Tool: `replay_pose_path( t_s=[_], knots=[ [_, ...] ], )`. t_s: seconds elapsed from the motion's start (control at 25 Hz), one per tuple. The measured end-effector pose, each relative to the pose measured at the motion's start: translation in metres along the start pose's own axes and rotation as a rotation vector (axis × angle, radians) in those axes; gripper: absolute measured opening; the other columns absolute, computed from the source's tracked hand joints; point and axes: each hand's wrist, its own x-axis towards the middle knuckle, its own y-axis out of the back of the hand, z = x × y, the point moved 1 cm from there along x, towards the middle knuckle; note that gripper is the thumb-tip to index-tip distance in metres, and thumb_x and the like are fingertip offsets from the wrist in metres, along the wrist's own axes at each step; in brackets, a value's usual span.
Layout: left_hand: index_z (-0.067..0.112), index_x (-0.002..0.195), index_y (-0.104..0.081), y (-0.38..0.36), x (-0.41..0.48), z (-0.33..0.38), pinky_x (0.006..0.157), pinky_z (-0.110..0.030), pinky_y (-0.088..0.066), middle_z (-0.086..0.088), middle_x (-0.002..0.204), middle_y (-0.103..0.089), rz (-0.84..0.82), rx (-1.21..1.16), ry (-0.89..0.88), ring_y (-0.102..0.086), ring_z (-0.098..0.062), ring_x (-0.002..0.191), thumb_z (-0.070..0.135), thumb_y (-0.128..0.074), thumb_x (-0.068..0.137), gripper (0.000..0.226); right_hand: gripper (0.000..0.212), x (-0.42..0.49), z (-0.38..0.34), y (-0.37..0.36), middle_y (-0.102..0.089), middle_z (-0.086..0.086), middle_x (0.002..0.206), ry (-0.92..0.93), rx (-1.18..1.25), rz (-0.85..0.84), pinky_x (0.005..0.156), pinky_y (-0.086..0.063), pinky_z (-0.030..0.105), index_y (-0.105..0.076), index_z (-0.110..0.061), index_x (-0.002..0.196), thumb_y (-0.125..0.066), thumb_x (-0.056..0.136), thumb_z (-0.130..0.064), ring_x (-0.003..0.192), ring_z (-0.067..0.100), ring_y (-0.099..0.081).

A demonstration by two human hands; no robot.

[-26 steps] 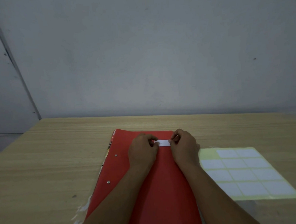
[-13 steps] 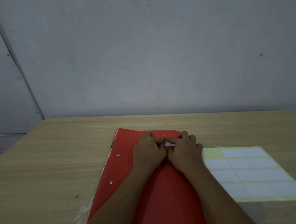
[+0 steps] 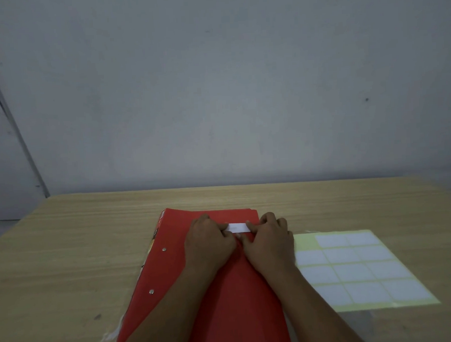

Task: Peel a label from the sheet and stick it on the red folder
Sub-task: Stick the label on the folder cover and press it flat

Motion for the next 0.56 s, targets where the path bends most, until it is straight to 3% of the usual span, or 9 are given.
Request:
replay_pose_path(
  t_s=[0.12,0.32,0.56],
  knots=[
    [0.017,0.104,-0.077,0.006,-0.002,-0.006,0.074,-0.034,-0.042,-0.003,0.082,-0.045,-0.051,0.042,-0.086,-0.053,-0.024,0.087,0.034,-0.056,0.087,0.031,0.051,0.000,-0.001,0.001,-0.052,-0.005,0.120,0.009,-0.002,0.012,0.092,-0.042,0.037,-0.066,-0.029,0.127,-0.056,0.087,-0.058,0.115,0.020,-0.044],
    [0.023,0.134,-0.059,0.013,-0.009,-0.006,0.091,-0.036,-0.044,-0.006,0.115,-0.052,-0.171,0.315,-0.269,-0.047,-0.023,0.107,0.046,-0.039,0.098,0.047,0.052,-0.008,0.003,0.006,-0.053,0.001,0.128,0.086,0.000,-0.062,0.097,-0.046,0.036,-0.062,-0.023,0.133,-0.055,0.091,-0.052,0.124,0.019,-0.043],
    [0.040,0.142,-0.044,0.021,-0.034,0.002,0.084,-0.039,-0.039,-0.003,0.129,-0.045,-0.210,0.476,-0.291,-0.045,-0.022,0.111,0.056,-0.008,0.091,0.065,0.037,-0.023,0.001,0.007,-0.049,0.005,0.134,0.132,0.020,-0.089,0.098,-0.045,0.037,-0.061,-0.037,0.131,-0.045,0.099,-0.044,0.126,0.023,-0.041]
  ],
)
